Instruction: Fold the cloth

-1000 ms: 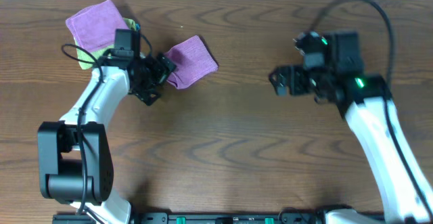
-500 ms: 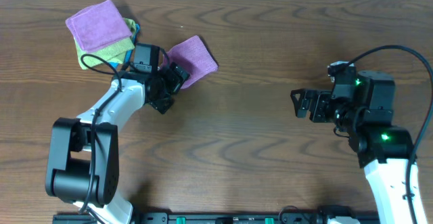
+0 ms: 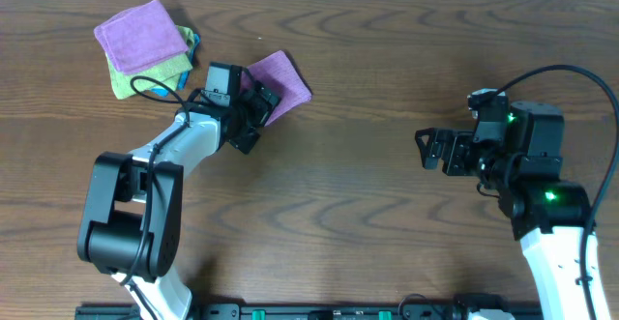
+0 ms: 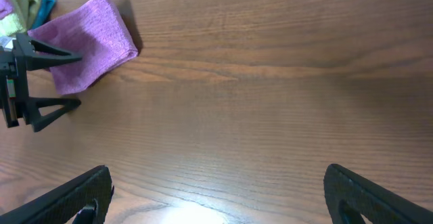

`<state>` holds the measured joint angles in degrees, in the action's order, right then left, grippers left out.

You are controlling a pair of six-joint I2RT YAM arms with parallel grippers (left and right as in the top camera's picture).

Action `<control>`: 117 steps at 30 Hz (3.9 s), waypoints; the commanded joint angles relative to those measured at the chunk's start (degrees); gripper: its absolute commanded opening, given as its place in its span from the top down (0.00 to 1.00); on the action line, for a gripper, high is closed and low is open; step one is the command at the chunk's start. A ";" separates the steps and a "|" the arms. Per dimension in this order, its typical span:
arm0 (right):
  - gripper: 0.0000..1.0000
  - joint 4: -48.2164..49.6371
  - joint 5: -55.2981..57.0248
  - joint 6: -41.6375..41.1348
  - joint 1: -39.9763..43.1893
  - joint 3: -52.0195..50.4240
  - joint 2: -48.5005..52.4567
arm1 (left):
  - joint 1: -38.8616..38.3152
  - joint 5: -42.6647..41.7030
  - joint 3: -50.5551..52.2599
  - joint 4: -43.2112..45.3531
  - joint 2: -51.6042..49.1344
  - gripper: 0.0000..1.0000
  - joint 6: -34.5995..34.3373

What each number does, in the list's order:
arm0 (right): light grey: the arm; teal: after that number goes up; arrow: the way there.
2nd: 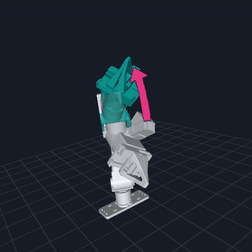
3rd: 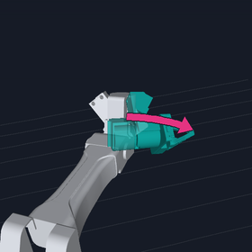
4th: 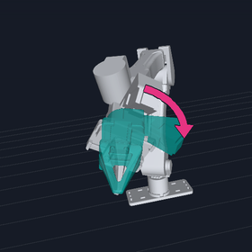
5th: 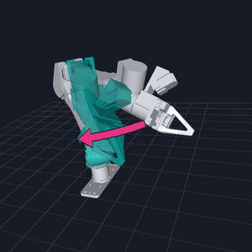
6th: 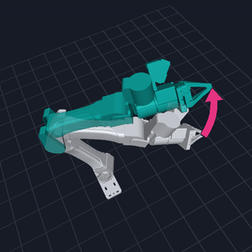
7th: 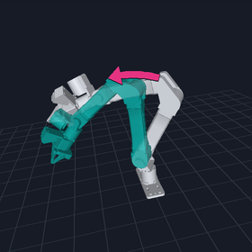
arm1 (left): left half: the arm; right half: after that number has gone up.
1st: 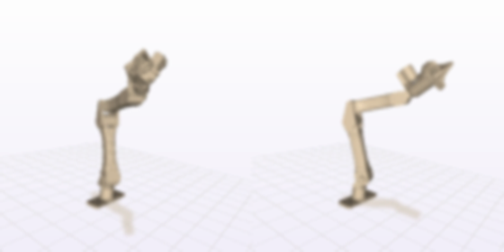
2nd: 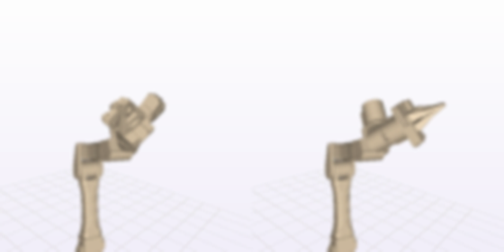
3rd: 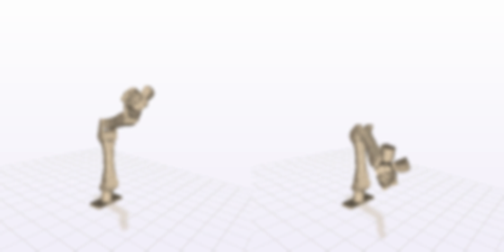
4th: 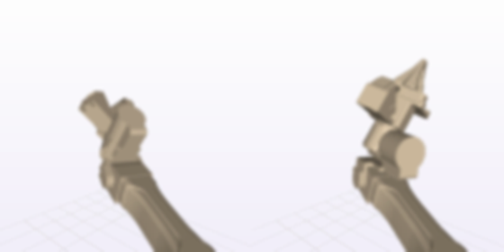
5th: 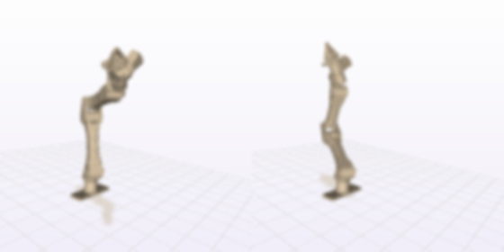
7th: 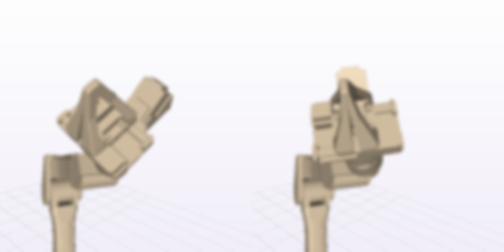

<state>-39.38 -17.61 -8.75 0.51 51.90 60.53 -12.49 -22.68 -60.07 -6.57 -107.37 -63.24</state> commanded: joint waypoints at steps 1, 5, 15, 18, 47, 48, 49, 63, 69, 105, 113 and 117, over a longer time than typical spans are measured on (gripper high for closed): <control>0.01 -0.11 -0.66 -0.85 0.26 -0.35 -0.42 | -0.57 4.33 0.20 0.07 -2.43 0.00 -1.73; 0.01 -0.11 -0.66 -0.85 0.26 -0.35 -0.42 | -0.94 6.45 0.20 3.41 -4.66 0.13 -1.75; 0.01 -0.28 -0.66 -0.85 0.26 -0.35 -0.42 | -1.16 6.62 0.17 15.04 -12.72 0.78 -1.64; 0.01 -0.28 -0.63 -0.85 0.26 -0.35 -0.42 | -1.14 6.99 0.17 18.01 -13.53 0.94 -1.01; 0.01 -0.28 -0.66 -0.85 0.26 -0.35 -0.42 | 2.62 11.26 -34.34 -2.67 -11.76 0.94 24.72; 0.01 -0.28 -0.66 -0.85 0.26 -0.35 -0.42 | 2.89 11.10 -34.34 -2.64 -11.76 0.94 24.72; 0.01 -0.28 -0.63 -0.85 0.26 -0.35 -0.42 | 3.10 11.06 -34.38 -2.62 -11.76 0.94 24.70; 0.01 -0.28 -0.63 -0.85 0.26 -0.35 -0.42 | 10.80 11.32 -47.30 -8.90 -11.76 0.94 30.69; 0.01 -0.28 -0.66 -0.85 0.26 -0.35 -0.42 | 15.61 12.24 -52.85 -12.96 -11.76 0.94 33.35; 0.01 -0.28 -0.66 -0.85 0.26 -0.35 -0.42 | 25.59 20.31 -57.00 -21.99 -14.14 0.94 42.29; 0.01 -0.28 -0.66 -0.85 0.26 -0.35 -0.42 | 25.05 16.96 -56.98 -26.23 -17.11 0.94 42.23; 0.01 -0.28 -0.63 -0.85 0.26 -0.35 -0.42 | 24.00 16.37 -56.98 -26.69 -17.14 0.94 42.23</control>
<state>-39.59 -17.63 -8.78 0.51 51.77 60.55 12.47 -5.08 -115.66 -33.10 -124.75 -22.02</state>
